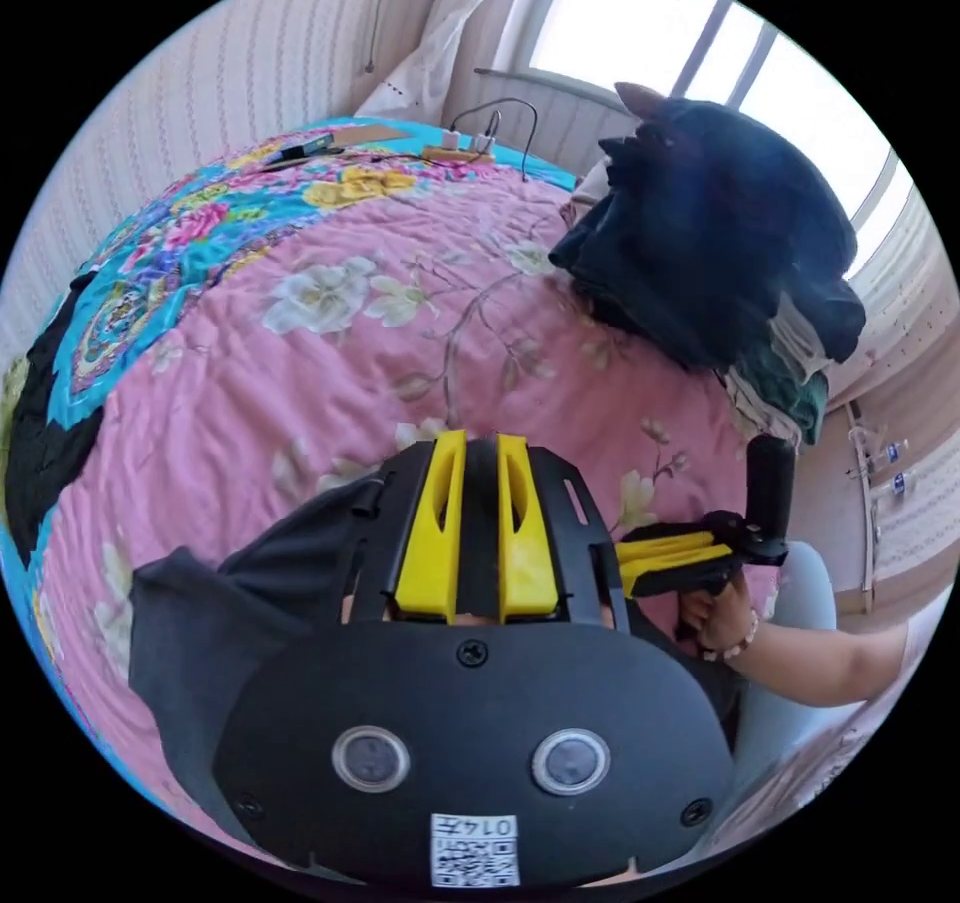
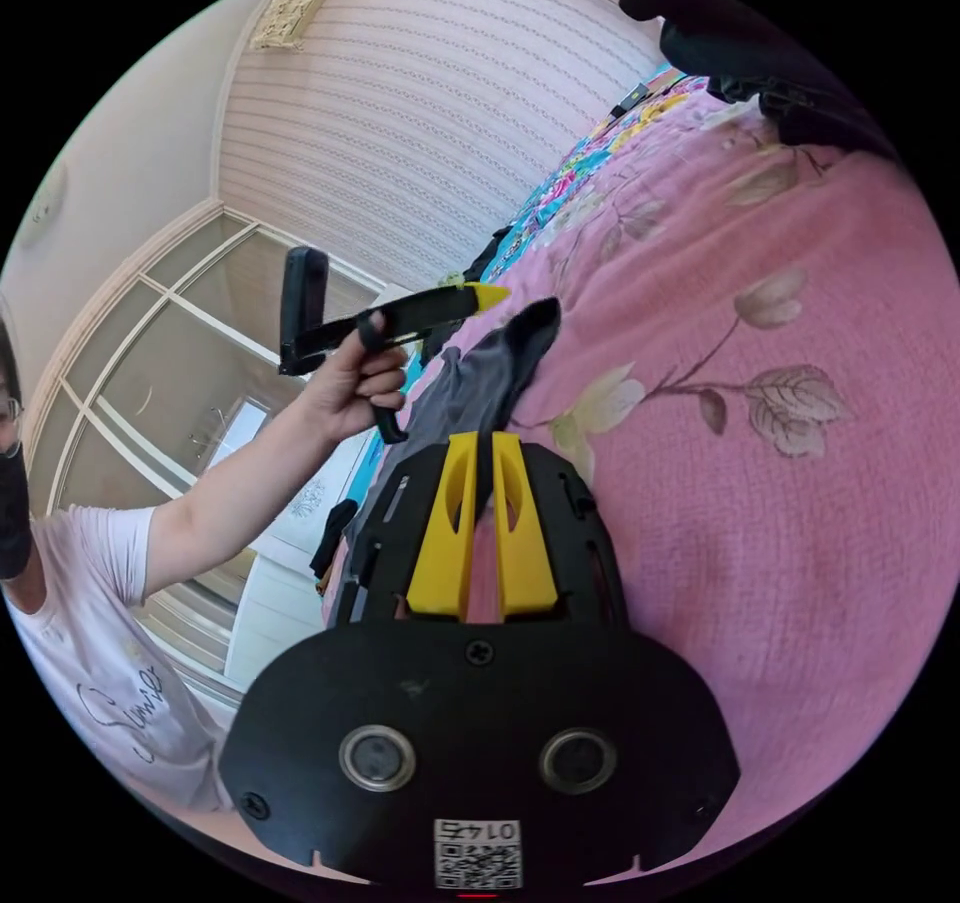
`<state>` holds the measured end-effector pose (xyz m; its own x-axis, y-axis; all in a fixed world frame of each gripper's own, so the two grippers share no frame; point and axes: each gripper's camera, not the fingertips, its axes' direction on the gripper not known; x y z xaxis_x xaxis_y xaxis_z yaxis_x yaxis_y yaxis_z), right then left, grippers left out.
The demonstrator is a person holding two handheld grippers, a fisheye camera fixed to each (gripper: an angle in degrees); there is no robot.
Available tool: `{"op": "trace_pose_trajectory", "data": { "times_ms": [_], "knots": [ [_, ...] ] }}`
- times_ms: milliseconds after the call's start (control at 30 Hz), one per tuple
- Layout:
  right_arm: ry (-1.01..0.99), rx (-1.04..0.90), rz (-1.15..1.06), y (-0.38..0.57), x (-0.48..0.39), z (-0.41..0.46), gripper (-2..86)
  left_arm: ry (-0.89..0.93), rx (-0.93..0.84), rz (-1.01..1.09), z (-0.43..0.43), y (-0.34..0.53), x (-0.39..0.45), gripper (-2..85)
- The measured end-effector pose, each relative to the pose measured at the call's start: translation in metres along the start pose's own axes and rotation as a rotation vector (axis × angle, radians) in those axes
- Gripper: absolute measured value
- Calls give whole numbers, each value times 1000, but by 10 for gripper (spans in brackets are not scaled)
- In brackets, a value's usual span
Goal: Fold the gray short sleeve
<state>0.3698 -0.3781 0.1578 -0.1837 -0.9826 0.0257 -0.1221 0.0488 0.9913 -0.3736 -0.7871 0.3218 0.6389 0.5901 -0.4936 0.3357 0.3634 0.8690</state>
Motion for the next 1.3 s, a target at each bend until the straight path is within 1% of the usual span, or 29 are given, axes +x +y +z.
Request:
{"op": "trace_pose_trajectory", "data": {
  "times_ms": [67, 100, 167, 200, 267, 300, 367, 400, 433, 467, 500, 567, 600, 633, 667, 700, 733, 767, 800, 867, 900, 967, 1000, 1067, 1100, 1167, 1200, 1267, 1300],
  "knots": [
    [-5, -10, -2, 2, 6, 7, 16, -45, 85, -48, -69, 25, -23, 62],
    [-5, -13, -3, 2, 8, 9, 16, -54, 118, -56, -89, 36, -28, 62],
    [-11, -18, -5, 7, 14, 19, 15, -74, 216, -104, -166, 92, -50, 57],
    [-11, -20, -3, 8, 16, 21, 15, -76, 229, -132, -183, 110, -57, 58],
    [-8, -29, 8, 15, 25, 34, 15, -88, 265, -260, -240, 197, -83, 59],
    [-7, -33, 14, 16, 27, 38, 15, -94, 275, -292, -251, 222, -88, 59],
    [-5, -51, 43, 24, 38, 53, 13, -130, 285, -433, -280, 319, -108, 58],
    [-7, -57, 55, 26, 41, 58, 13, -149, 273, -471, -285, 342, -113, 58],
    [-10, -68, 80, 31, 46, 65, 12, -187, 266, -563, -293, 384, -122, 58],
    [17, -68, 96, 38, 47, 70, 10, -191, 299, -650, -302, 421, -131, 57],
    [47, -66, 100, 43, 45, 71, 9, -180, 327, -686, -306, 437, -135, 57],
    [217, -65, 112, 66, 28, 73, 4, -150, 410, -767, -317, 482, -149, 53],
    [277, -69, 118, 71, 22, 74, 3, -151, 417, -775, -318, 488, -152, 52],
    [388, -96, 122, 80, 9, 79, 1, -158, 419, -790, -321, 499, -159, 43],
    [490, -141, 66, 84, -10, 92, 0, -164, 413, -826, -322, 508, -166, 31],
    [533, -164, 20, 85, -23, 101, 0, -163, 417, -834, -323, 512, -169, 23],
    [595, -208, -75, 86, -49, 127, 0, -157, 422, -826, -324, 518, -173, 16],
    [601, -249, -174, 85, -77, 162, 0, -154, 406, -809, -325, 520, -176, 16],
    [580, -273, -226, 85, -91, 183, 0, -150, 400, -800, -326, 520, -178, 23],
    [451, -401, -410, 92, -149, 286, 2, -121, 391, -737, -336, 515, -183, 58],
    [417, -435, -447, 96, -162, 315, 3, -124, 393, -730, -341, 513, -184, 69],
    [273, -578, -555, 123, -205, 434, 8, -146, 459, -704, -363, 507, -183, 91],
    [235, -613, -577, 132, -214, 463, 9, -150, 466, -697, -367, 506, -184, 93],
    [143, -751, -649, 172, -239, 576, 33, -172, 430, -703, -368, 506, -189, 95],
    [145, -785, -659, 183, -243, 603, 47, -158, 419, -712, -366, 508, -192, 94],
    [221, -866, -678, 225, -249, 694, 85, -102, 420, -718, -374, 512, -199, 79],
    [241, -881, -683, 236, -248, 712, 86, -97, 423, -716, -376, 513, -200, 73],
    [403, -917, -682, 272, -234, 771, 80, -103, 385, -695, -381, 509, -199, 58],
    [433, -934, -674, 280, -229, 782, 76, -113, 377, -695, -383, 508, -199, 54]
  ]
}}
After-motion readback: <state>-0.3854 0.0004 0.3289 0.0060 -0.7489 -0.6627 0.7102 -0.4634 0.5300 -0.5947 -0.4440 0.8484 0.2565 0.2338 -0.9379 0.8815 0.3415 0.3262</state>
